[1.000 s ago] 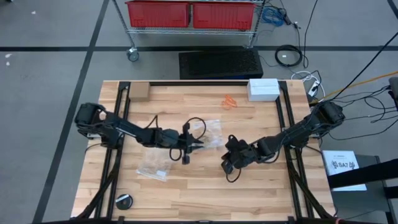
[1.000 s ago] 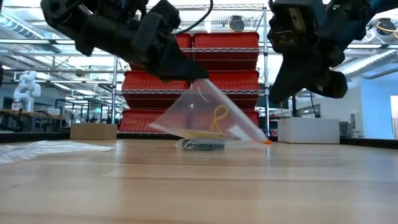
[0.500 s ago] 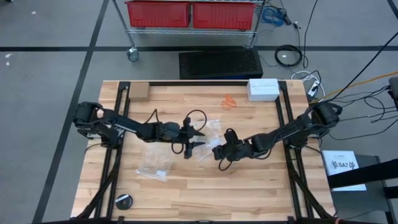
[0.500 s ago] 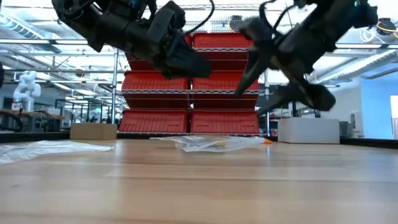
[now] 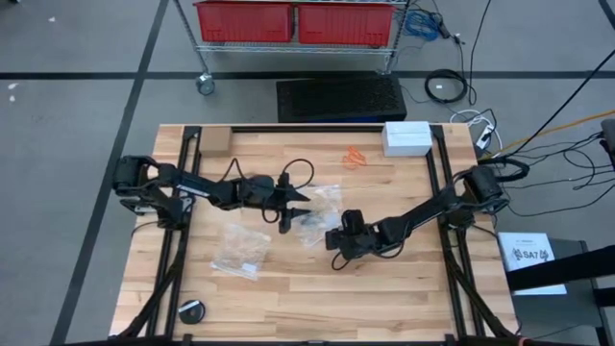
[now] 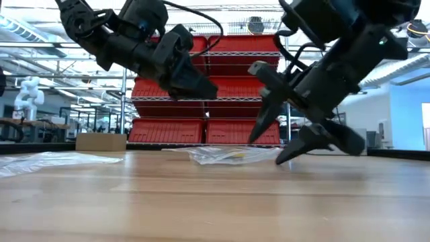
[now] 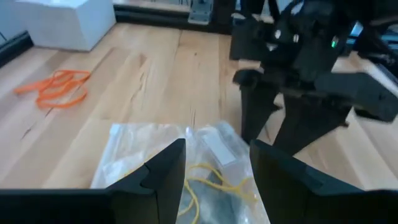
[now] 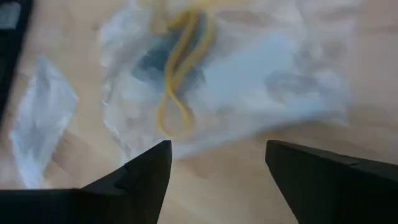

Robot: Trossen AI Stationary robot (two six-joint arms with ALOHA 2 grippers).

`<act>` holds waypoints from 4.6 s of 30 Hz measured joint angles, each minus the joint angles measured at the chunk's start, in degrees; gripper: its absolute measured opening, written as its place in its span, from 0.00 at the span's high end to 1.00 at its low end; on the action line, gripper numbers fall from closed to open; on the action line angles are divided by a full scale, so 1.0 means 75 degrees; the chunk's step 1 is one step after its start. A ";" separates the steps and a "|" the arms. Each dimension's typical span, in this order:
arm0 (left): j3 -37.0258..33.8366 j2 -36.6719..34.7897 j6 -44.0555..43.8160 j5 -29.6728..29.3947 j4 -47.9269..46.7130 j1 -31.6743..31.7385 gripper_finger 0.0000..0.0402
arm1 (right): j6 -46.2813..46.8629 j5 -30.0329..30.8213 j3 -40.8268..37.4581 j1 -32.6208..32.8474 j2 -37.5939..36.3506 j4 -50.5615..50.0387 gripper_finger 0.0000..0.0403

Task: Sort rubber bands
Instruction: Close the transparent zip bag that contains the yellow rubber bands

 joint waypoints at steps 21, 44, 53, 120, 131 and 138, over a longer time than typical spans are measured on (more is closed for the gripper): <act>-0.0017 -0.0001 0.0026 -0.0063 -0.0003 0.0211 0.54 | -0.2049 -0.0258 0.0001 -0.1262 -0.0041 0.0427 0.70; -0.0017 -0.0001 0.0069 -0.0082 0.0002 0.0618 0.54 | -0.3938 0.0373 0.0001 -0.1859 -0.0017 0.1555 0.93; -0.0017 0.0000 0.0076 -0.0090 -0.0386 0.0940 0.54 | -0.3631 -0.0668 0.0001 -0.1842 -0.0345 0.0840 0.78; 0.0204 -0.0079 0.0469 0.2938 0.0339 0.1013 0.98 | -0.8473 -0.1789 0.0495 -0.1359 -0.1958 0.0739 1.00; 0.0204 -0.0079 0.0618 0.2909 0.0301 0.1016 0.99 | -0.8345 -0.2049 0.1715 -0.1362 -0.2005 -0.0986 0.77; 0.0205 -0.0079 0.0619 0.2911 0.0304 0.1011 1.00 | -0.8661 -0.2008 0.1988 -0.1504 -0.2005 -0.1364 0.69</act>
